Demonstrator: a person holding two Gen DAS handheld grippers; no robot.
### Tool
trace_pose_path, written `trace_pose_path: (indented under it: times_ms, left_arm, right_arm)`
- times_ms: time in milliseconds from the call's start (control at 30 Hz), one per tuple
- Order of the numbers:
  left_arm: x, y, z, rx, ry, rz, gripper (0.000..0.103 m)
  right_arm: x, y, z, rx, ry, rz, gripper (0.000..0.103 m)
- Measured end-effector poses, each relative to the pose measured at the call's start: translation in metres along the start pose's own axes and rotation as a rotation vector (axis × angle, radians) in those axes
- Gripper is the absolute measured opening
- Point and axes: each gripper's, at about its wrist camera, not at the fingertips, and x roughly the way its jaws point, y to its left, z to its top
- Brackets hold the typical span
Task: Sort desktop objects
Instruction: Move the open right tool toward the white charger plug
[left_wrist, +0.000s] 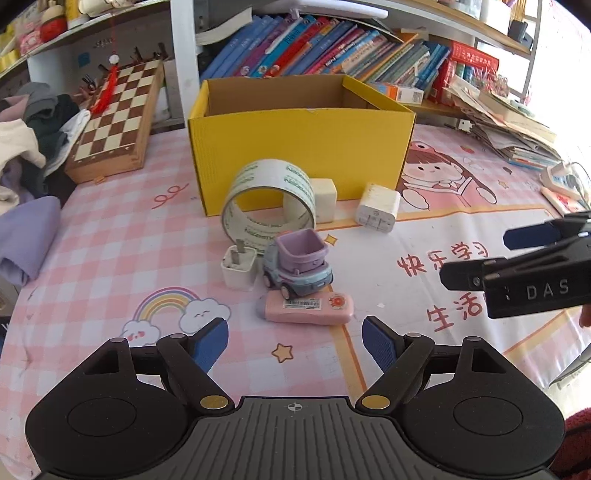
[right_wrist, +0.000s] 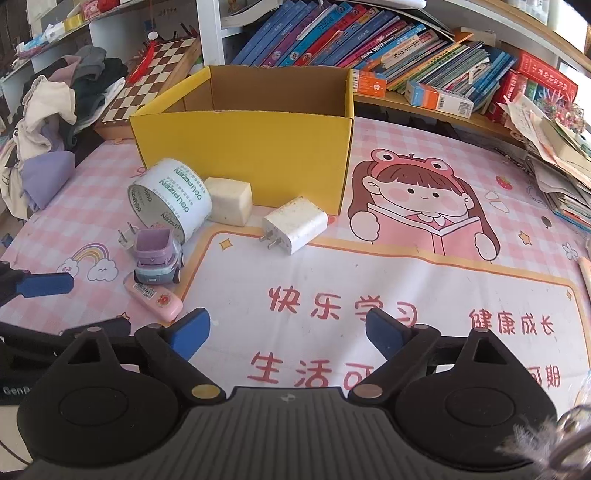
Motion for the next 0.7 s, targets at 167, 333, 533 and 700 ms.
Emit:
trace_pose_path:
  times_ms: [167,333,533,700]
  left_arm:
    - [0.008,-0.001,0.004,-0.008,0.013,0.0,0.085]
    - [0.015,-0.001,0.007,-0.021,0.022,0.007,0.085]
    - [0.019,-0.003,0.009,-0.024,0.016,0.053,0.085]
    - [0.024,-0.004,0.012,-0.034,0.022,0.055,0.084]
  right_arm:
    - [0.009,-0.005,0.009,-0.007,0.007,0.014,0.092]
    - [0.019,-0.007,0.019,-0.021,0.012,0.031,0.092]
    - [0.03,-0.01,0.03,-0.047,0.017,0.043,0.092]
    - [0.04,-0.014,0.038,-0.062,0.026,0.06,0.091]
